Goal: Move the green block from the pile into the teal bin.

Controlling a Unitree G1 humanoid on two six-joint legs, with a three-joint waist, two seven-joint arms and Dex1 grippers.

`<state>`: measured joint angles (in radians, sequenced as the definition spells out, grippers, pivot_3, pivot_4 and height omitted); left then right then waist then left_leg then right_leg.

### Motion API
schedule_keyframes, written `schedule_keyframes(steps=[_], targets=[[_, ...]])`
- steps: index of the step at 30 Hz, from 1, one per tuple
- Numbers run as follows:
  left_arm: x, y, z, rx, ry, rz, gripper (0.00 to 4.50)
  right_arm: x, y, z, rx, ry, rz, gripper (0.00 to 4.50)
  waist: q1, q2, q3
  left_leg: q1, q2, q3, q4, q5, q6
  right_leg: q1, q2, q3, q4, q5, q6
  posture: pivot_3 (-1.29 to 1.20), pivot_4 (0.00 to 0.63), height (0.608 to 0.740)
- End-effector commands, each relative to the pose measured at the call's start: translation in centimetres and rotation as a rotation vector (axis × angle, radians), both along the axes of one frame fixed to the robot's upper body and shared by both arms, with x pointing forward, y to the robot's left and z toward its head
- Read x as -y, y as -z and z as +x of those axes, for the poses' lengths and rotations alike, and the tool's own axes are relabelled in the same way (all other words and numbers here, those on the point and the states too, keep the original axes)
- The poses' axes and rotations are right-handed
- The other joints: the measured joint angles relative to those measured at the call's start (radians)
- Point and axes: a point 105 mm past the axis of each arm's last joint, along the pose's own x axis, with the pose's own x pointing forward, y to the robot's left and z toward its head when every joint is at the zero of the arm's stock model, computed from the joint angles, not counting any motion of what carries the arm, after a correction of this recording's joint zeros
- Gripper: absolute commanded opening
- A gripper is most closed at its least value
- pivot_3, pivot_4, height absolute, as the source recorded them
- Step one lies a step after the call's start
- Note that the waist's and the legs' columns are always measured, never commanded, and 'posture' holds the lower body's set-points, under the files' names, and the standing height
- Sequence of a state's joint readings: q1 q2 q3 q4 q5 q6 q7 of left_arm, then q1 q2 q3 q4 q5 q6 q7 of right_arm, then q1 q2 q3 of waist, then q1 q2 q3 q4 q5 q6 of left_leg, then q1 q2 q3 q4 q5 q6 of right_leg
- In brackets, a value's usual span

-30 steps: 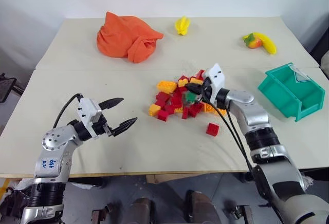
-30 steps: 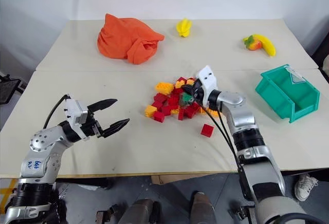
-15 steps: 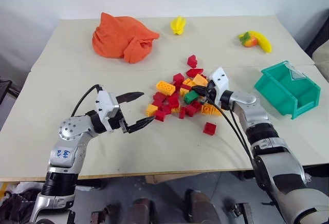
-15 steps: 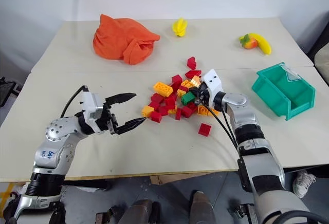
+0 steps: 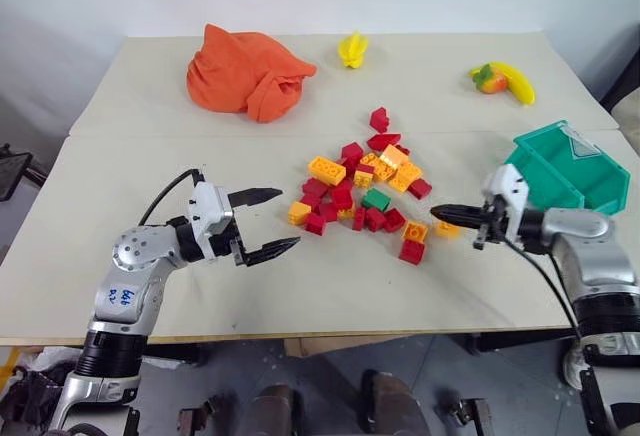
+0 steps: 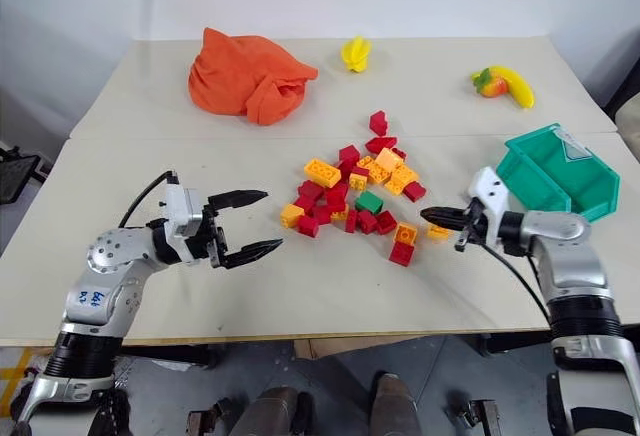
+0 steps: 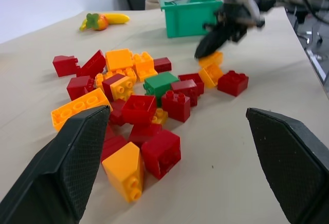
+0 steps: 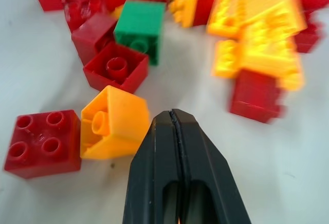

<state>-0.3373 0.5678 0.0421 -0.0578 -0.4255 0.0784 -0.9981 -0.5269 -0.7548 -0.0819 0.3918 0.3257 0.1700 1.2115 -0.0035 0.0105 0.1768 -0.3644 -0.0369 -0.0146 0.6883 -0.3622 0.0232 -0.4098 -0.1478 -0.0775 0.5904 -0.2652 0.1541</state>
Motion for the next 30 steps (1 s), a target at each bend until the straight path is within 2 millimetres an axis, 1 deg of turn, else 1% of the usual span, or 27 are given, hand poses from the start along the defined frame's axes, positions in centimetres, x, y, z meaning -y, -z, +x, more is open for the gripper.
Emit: schedule_keyframes(steps=[1, 3, 4, 5, 6, 8, 10, 14, 15, 18, 23, 30], targets=[[-1.3, -0.1, -0.7, 0.027, 0.005, 0.035, 4.5, 0.9, -1.3, -1.0, -0.049, -0.012, 0.017, 0.39, 0.001, 0.0, 0.0, 0.0, 0.0, 0.0, 0.0, 0.0, 0.0, 0.0, 0.0, 0.0, 0.0, 0.0, 0.0, 0.0, 0.15, 0.74], [-1.7, 0.3, -0.8, 0.015, 0.0, 0.054, 4.5, 0.1, -1.8, -1.0, -0.063, -0.04, 0.011, 0.89, 0.002, 0.0, 0.0, -0.001, 0.0, 0.0, 0.001, 0.0, 0.0, 0.0, 0.0, 0.0, 0.0, 0.0, 0.0, 0.0, 0.15, 0.74], [-1.8, 0.4, -0.7, 0.014, -0.007, 0.055, 4.5, -0.7, -2.2, -0.8, -0.048, -0.049, 0.017, 1.3, 0.002, 0.0, 0.0, -0.001, 0.0, -0.001, 0.001, 0.0, 0.0, 0.0, 0.0, 0.0, 0.0, 0.0, 0.0, 0.0, 0.15, 0.74], [-1.9, 0.4, -0.6, 0.013, -0.014, 0.054, 4.5, -1.3, -2.7, -0.3, -0.025, -0.042, 0.026, 1.48, 0.001, 0.0, 0.0, -0.001, 0.0, -0.001, 0.001, 0.0, 0.0, 0.0, 0.0, 0.0, 0.0, 0.0, 0.0, 0.0, 0.15, 0.74], [-1.9, 0.4, -0.5, 0.014, -0.02, 0.05, 4.5, -2.1, -2.9, -0.2, -0.045, -0.046, 0.035, 1.78, -0.001, 0.0, 0.0, -0.002, 0.0, -0.001, 0.002, 0.0, 0.0, 0.0, 0.0, 0.0, 0.0, 0.0, 0.0, 0.0, 0.15, 0.74], [-1.8, 0.4, -0.4, 0.017, -0.025, 0.046, 4.5, -3.4, -2.8, -0.2, -0.087, -0.064, 0.026, 2.49, 0.001, 0.0, 0.0, -0.002, 0.001, -0.001, 0.004, 0.0, 0.0, 0.0, 0.0, 0.0, 0.001, 0.0, 0.0, 0.0, 0.15, 0.74], [-1.6, 0.4, -0.3, 0.019, -0.028, 0.039, 4.5, -4.9, -2.4, -0.3, -0.15, -0.09, -0.002, 3.09, 0.002, 0.0, 0.0, -0.002, 0.001, -0.002, 0.005, 0.0, 0.0, -0.001, 0.0, -0.001, 0.002, 0.0, 0.0, 0.0, 0.15, 0.74], [-1.5, 0.5, -0.4, 0.019, -0.03, 0.035, 4.5, -6.7, -2.6, 1.7, -0.162, -0.001, 0.002, 4.34, 0.004, 0.0, 0.0, -0.005, -0.001, -0.003, 0.007, 0.0, 0.0, -0.001, -0.001, -0.001, 0.002, 0.001, 0.0, 0.0, 0.15, 0.74], [-1.5, 0.5, -0.4, 0.019, -0.032, 0.033, 4.5, -7.2, -2.6, 2.0, -0.171, 0.001, 0.003, 4.45, 0.004, 0.0, 0.0, -0.005, -0.001, -0.003, 0.007, 0.0, 0.0, -0.002, -0.001, -0.001, 0.002, 0.001, 0.0, 0.0, 0.15, 0.74], [-1.5, 0.5, -0.5, 0.021, -0.04, 0.03, 4.5, -8.1, -2.3, 3.0, -0.17, 0.043, -0.012, 4.45, 0.002, 0.0, 0.0, -0.005, -0.001, -0.003, 0.007, 0.0, 0.0, -0.002, -0.001, -0.001, 0.003, 0.001, 0.0, 0.0, 0.15, 0.74], [-1.5, 0.6, -0.6, 0.02, -0.048, 0.024, 4.5, -8.7, -1.4, 4.3, -0.187, 0.09, -0.047, 4.45, 0.0, 0.0, 0.0, -0.005, -0.001, -0.003, 0.007, 0.0, 0.0, -0.002, -0.001, -0.001, 0.003, 0.001, 0.0, 0.0, 0.15, 0.74], [-1.1, 0.7, -0.7, 0.02, -0.047, 0.014, 4.5, -9.4, 0.4, 5.2, -0.194, 0.13, -0.108, 4.45, -0.001, 0.0, 0.0, -0.005, -0.001, -0.003, 0.007, 0.0, 0.0, -0.002, -0.001, -0.001, 0.004, 0.001, 0.0, 0.0, 0.15, 0.74]])
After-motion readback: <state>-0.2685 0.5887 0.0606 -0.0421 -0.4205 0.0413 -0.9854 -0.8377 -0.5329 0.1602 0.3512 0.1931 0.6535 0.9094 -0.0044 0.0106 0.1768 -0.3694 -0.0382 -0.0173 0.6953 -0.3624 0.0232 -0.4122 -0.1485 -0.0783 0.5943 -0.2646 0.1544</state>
